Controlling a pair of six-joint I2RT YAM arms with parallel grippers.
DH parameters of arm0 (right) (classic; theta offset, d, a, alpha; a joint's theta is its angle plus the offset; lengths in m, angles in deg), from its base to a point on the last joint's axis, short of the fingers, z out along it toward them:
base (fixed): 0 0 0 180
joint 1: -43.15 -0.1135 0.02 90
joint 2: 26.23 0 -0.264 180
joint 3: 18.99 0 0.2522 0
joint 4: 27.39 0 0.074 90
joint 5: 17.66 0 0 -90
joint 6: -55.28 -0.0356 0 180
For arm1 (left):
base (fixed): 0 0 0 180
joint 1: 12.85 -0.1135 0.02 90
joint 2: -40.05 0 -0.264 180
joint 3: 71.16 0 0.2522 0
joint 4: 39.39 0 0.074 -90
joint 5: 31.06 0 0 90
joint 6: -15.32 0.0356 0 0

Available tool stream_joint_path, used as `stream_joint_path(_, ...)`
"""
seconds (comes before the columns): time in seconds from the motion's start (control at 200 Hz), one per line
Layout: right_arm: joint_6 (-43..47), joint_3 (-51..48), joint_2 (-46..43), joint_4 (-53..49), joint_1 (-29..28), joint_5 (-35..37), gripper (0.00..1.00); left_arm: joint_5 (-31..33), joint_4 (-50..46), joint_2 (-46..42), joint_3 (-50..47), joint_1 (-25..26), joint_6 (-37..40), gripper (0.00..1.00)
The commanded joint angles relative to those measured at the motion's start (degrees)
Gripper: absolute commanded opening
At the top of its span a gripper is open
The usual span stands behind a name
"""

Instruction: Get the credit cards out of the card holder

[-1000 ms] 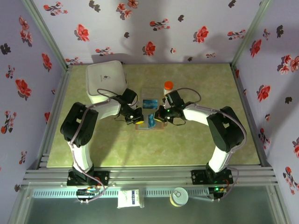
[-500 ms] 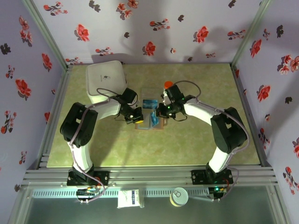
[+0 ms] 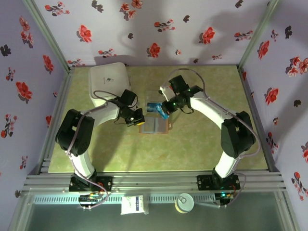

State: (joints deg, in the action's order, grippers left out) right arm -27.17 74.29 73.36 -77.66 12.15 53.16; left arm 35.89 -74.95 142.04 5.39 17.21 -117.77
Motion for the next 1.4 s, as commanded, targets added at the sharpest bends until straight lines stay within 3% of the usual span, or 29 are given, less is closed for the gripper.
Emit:
stream_joint_path(0.0,17.9,4.4,2.2,-6.7,0.2,1.7,0.00,0.1,1.4,-2.8,-2.3,-1.0,-0.2,0.03)
stream_joint_path(0.185,31.4,14.2,8.1,-16.2,-0.1,5.2,0.00,-0.2,2.8,-4.6,-4.8,-2.1,-0.6,0.03)
stream_joint_path(0.405,39.0,30.2,18.4,-28.7,-0.2,5.2,0.00,-2.1,5.9,-5.1,-7.2,-3.1,-1.7,0.05)
stream_joint_path(0.835,41.0,51.8,32.7,-35.7,-1.1,2.8,0.00,-2.7,4.6,-6.1,-8.0,-5.5,0.0,0.05)
stream_joint_path(1.395,41.6,58.6,40.0,-32.8,-2.0,0.6,0.00,-3.3,4.4,-6.3,-8.6,-7.8,0.5,0.05)
